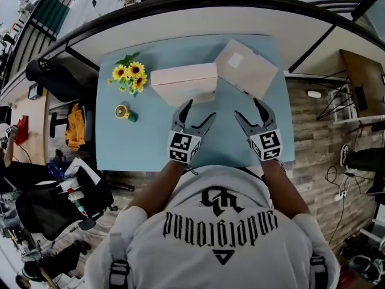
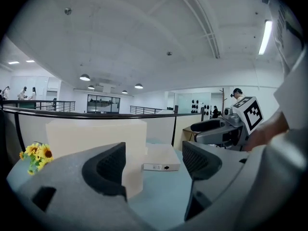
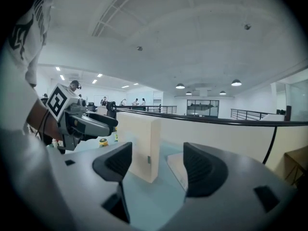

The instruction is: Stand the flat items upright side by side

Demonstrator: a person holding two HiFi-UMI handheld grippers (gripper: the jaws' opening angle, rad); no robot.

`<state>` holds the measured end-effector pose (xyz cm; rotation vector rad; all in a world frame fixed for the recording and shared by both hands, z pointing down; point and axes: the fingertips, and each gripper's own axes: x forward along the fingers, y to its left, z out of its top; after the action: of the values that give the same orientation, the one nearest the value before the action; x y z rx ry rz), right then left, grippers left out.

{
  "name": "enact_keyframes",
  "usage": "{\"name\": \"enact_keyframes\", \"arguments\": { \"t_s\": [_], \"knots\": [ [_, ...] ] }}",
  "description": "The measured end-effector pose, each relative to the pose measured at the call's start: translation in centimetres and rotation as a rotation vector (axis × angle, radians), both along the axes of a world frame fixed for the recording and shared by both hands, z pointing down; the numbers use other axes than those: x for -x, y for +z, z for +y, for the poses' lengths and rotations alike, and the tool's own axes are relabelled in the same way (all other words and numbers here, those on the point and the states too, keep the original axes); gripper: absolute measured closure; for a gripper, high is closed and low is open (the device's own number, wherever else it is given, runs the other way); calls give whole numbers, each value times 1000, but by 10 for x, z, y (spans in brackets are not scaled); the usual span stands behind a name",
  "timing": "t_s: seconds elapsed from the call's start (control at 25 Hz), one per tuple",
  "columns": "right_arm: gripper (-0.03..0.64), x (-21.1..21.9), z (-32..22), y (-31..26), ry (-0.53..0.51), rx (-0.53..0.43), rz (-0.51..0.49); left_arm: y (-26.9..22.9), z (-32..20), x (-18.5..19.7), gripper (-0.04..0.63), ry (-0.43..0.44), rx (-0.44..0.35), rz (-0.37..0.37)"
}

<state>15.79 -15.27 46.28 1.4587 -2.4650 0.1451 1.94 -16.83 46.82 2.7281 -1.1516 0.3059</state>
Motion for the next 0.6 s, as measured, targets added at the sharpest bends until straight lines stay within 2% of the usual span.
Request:
{"name": "enact_keyframes", "arguments": {
  "t_s": [0.32,0.6],
  "knots": [
    [282,-73,-33,5,-104,7,-13,9,-9,-78,217,-87,37,-13],
    [281,-111,-53,13,-236,42,-6,19,-23,-144,217,-156,102,6]
  ]
}}
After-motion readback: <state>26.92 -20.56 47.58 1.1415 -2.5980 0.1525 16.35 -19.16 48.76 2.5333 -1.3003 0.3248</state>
